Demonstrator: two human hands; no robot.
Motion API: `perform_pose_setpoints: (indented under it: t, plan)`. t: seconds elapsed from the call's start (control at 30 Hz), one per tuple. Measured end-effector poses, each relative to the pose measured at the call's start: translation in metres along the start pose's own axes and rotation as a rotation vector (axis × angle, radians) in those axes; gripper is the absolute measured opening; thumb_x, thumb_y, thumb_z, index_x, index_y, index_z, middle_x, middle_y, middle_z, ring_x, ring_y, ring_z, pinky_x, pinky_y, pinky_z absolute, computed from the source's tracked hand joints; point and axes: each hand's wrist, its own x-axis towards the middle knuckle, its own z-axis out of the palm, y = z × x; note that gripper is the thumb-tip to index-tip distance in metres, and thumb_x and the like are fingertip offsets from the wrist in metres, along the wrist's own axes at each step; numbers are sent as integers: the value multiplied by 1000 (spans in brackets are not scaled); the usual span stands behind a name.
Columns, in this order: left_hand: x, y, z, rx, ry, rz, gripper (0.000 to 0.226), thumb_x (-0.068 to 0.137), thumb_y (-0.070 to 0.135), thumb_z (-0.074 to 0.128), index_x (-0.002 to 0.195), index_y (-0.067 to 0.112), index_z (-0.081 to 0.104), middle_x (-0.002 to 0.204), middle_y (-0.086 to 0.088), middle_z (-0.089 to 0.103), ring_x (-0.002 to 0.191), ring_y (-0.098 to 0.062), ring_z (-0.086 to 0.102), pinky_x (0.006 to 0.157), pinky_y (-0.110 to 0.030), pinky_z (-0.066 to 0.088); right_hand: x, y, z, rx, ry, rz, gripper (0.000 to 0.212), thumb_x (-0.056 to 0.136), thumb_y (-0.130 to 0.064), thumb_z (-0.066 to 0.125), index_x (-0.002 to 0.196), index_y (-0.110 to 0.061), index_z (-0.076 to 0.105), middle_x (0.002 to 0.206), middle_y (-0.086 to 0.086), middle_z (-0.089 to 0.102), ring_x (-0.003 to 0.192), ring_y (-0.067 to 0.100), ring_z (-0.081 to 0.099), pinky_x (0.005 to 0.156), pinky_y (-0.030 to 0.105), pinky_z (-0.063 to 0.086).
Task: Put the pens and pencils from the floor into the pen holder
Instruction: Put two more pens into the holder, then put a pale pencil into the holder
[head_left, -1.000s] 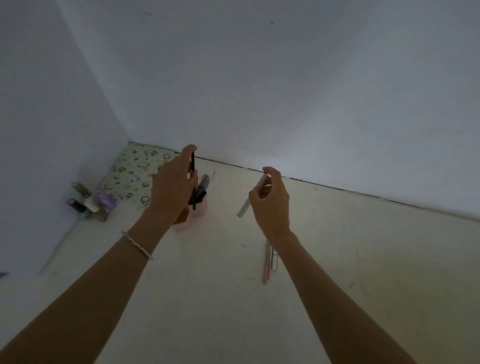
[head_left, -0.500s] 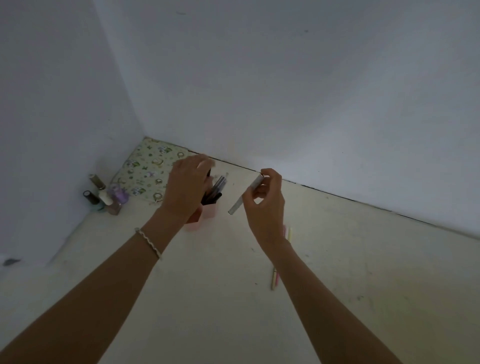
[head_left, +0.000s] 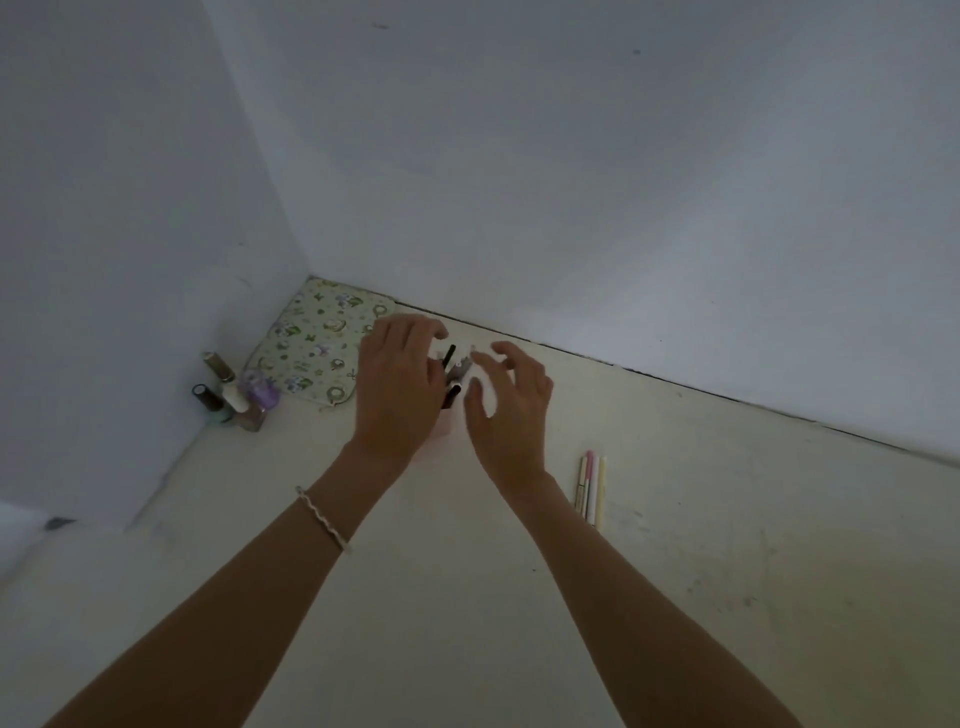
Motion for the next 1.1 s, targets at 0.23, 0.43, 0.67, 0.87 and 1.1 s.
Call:
perform_pose_setpoints:
  t: [0.23,0.43,0.67,0.87,1.1]
  plan:
    - [-64,94,74,-177,-612,-242,17,89,16,59,106,18,56,98,3,61,83,-11,60,72,-20,48,3,56,-66,96,224,381,37,81,6,50,111,-13,61,109,-4,59,92,10,53,90,39,46]
    - [-105,136,126,2,-922,-464,20,99,25,46,112,11,54,114,-7,63,103,-24,63,87,-33,51,-21,102,-115,35,281,527,31,84,7,49,102,-12,64,99,-5,64,90,15,60,77,14,42]
    - [-102,132,138,-24,-952,-697,24,90,21,65,111,9,66,108,-9,69,97,-26,67,80,-34,56,-44,124,-130,40,241,625,29,81,7,50,96,-13,65,92,-5,65,77,4,55,69,10,41]
    - [-74,124,126,-193,-828,-712,23,92,27,63,105,8,67,105,-7,69,89,-20,64,71,-25,46,-48,129,-118,67,57,743,24,84,-3,53,102,-18,62,88,-6,64,74,7,59,66,22,48]
    - [-10,114,71,-518,-341,-448,32,88,14,67,118,17,56,81,10,63,71,-2,62,74,-23,56,-70,133,-94,-308,-596,778,59,88,-9,53,143,-16,32,116,13,58,99,33,63,82,39,51]
